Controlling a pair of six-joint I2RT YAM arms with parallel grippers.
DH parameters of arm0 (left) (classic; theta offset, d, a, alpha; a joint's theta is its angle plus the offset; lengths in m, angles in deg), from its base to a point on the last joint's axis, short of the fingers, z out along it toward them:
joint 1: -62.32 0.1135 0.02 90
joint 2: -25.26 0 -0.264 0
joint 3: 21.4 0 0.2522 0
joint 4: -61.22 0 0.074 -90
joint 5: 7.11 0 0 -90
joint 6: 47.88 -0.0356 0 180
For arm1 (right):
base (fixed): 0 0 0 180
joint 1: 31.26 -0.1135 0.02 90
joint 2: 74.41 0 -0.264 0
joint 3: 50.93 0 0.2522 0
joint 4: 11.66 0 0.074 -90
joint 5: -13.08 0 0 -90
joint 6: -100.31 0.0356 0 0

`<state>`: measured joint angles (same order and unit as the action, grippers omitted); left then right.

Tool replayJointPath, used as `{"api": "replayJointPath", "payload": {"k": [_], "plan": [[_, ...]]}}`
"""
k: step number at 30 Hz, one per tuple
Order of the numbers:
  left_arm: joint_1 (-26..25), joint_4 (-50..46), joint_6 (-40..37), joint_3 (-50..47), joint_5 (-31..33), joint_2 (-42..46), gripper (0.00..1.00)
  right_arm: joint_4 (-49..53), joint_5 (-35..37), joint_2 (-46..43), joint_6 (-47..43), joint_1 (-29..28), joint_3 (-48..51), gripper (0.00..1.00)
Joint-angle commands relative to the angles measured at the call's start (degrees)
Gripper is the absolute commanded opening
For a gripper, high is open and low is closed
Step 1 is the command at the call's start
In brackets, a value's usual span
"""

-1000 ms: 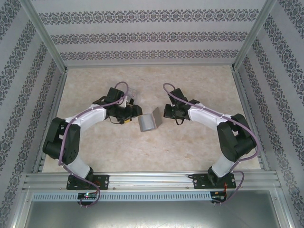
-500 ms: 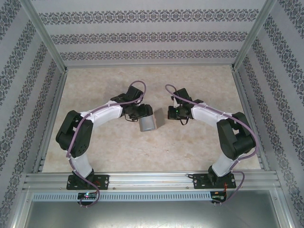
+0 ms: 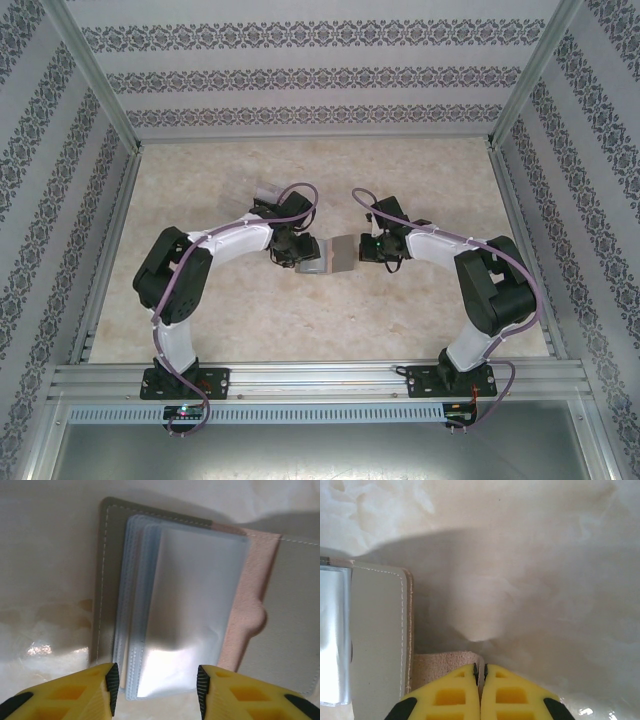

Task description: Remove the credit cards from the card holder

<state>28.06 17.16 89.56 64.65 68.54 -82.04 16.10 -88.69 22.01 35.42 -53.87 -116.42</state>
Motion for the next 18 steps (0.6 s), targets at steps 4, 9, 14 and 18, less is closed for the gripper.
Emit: {"api": "replayJointPath", "payload": {"k": [4, 9, 14, 18], "plan": [[-1.5, -3.1, 0.1, 2.7, 2.2, -0.8, 0.40, -1.8, -2.6, 1.5, 0.6, 0.2, 0.0, 0.06], [-1.4, -5.1, 0.1, 4.8, 4.8, -2.3, 0.38, -2.6, -3.9, 1.9, 1.0, 0.2, 0.2, 0.06], [-1.4, -5.9, -0.5, 4.7, 6.7, -2.9, 0.45, -2.4, -3.4, 2.0, 1.0, 0.1, 0.3, 0.07], [-1.5, -5.3, -0.9, 4.4, 5.8, -3.3, 0.46, -2.4, -3.1, 2.3, 1.0, 0.1, 0.1, 0.07]]}}
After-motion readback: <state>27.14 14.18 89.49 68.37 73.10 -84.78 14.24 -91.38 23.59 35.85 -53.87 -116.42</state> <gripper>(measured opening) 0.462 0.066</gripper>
